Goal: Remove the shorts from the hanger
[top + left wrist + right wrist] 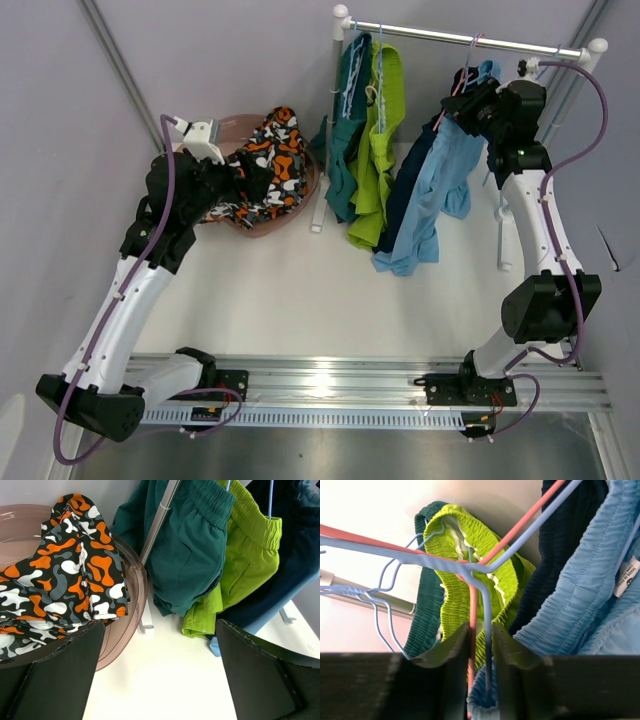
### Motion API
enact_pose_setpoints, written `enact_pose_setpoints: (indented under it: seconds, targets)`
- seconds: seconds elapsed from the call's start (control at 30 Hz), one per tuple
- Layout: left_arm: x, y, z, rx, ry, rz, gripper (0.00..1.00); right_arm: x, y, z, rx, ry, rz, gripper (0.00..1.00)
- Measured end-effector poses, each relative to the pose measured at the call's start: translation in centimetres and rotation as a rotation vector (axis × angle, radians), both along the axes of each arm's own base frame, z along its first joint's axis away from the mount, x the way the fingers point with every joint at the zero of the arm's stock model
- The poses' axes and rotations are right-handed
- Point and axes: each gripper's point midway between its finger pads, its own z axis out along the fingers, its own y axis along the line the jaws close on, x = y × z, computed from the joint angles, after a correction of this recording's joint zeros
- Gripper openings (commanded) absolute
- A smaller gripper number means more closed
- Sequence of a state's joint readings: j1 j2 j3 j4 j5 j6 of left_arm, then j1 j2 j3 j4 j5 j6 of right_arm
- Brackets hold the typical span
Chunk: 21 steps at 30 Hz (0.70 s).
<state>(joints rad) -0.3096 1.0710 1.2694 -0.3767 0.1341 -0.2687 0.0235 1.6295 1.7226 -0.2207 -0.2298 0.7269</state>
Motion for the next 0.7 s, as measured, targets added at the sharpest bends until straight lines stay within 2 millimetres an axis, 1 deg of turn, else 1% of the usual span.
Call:
enact_pose_setpoints:
  seconds: [0.1, 0.13, 0.2, 0.23, 0.27, 0.3, 0.33, 0.37, 0.43, 0.5, 0.67, 0.7]
  targets:
    - [0.0, 0.0, -0.1, 0.001, 0.003, -0.001, 0.99, 0.1, 0.0, 0.1, 0.007, -0.006, 0.0, 0.2]
    - [0.0, 0.0, -0.2, 0.001, 0.004, -0.001, 0.99, 0.1, 0.0, 0.1, 0.008, -0.007, 0.0, 0.26]
    - [0.0, 0.0, -0.4, 0.002, 0.008, -0.001, 0.99, 0.1, -0.1, 0.0, 0.01, -0.007, -0.002, 0.45]
    - [0.0, -0.1, -0.6, 0.003, 0.011, -0.001, 0.99, 0.1, -0.2, -0.3, 0.007, -0.002, -0.004, 0.62]
    - [0.1, -0.1, -0.6, 0.004, 0.012, -0.001, 0.99, 0.1, -0.3, -0.5, 0.009, 0.004, -0.007, 0.69]
    - [0.1, -0.1, -0.7, 0.004, 0.013, -0.001, 0.99, 0.0, -0.3, -0.7, 0.003, 0.008, -0.006, 0.74]
    - [0.1, -0.1, -0.7, 0.005, 0.015, -0.001, 0.99, -0.1, -0.5, -0.8, -0.001, 0.012, -0.009, 0.83]
    - [0.1, -0.1, -0.8, 0.005, 0.016, -0.001, 0.99, -0.2, -0.5, -0.9, -0.004, 0.016, -0.013, 0.86]
    - [0.1, -0.1, -0.8, 0.005, 0.016, -0.002, 0.99, -0.7, -1.0, -1.0, -0.01, 0.019, -0.02, 0.88]
    - [0.1, -0.1, -0.8, 0.005, 0.017, -0.003, 0.99, -1.2, -1.7, -0.7, -0.014, 0.015, -0.035, 0.89]
    - [0.1, -0.3, -0.9, 0.006, 0.02, -0.007, 0.99, -2.3, -3.9, 1.0, -0.022, -0.019, -0.081, 0.85]
    - [0.2, -0.3, -1.0, 0.007, 0.021, -0.008, 0.99, -2.6, -4.2, 1.2, -0.023, -0.024, -0.09, 0.82]
